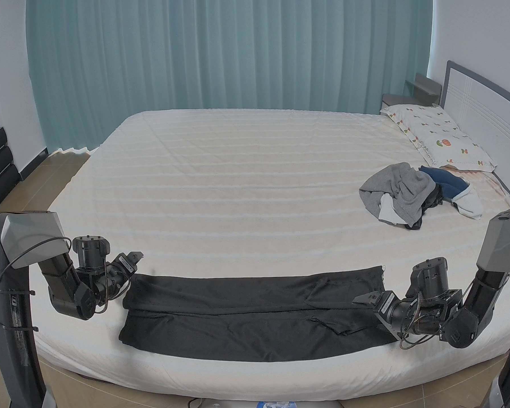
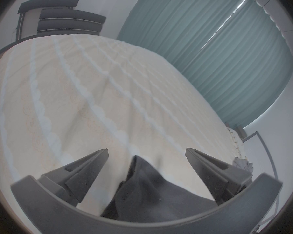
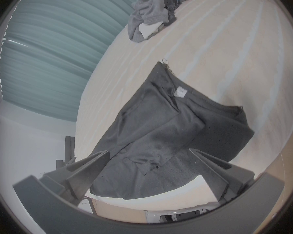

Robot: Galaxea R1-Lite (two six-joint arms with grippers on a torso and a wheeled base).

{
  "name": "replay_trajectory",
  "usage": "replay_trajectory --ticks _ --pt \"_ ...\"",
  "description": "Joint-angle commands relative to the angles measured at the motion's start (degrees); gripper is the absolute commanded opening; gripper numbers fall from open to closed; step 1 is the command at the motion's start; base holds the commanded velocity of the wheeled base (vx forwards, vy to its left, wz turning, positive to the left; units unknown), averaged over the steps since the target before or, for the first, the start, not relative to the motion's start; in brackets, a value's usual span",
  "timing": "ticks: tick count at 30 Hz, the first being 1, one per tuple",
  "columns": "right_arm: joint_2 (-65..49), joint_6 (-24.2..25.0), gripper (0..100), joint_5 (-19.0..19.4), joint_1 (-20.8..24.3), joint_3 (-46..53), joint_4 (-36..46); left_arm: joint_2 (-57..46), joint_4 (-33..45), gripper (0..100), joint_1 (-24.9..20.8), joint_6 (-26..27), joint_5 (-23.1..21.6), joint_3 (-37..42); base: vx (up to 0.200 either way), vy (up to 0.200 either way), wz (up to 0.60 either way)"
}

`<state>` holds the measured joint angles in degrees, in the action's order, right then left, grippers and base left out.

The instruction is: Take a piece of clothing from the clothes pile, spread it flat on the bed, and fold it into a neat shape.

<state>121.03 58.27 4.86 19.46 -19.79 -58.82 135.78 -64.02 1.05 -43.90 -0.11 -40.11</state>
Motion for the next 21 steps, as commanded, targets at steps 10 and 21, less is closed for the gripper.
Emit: replay_trajectory --ticks 10,21 --pt "2.63 4.22 100 -0.21 3.75 -0.61 -0.68 1.59 -0.14 100 -0.26 -0.22 -0.51 0.64 0.0 0.0 0.0" --pt "4.66 4.39 100 -0.82 4.1 -1.48 -2.26 1.68 -0.14 100 -0.26 -0.22 -0.51 0.64 0.0 0.0 0.0"
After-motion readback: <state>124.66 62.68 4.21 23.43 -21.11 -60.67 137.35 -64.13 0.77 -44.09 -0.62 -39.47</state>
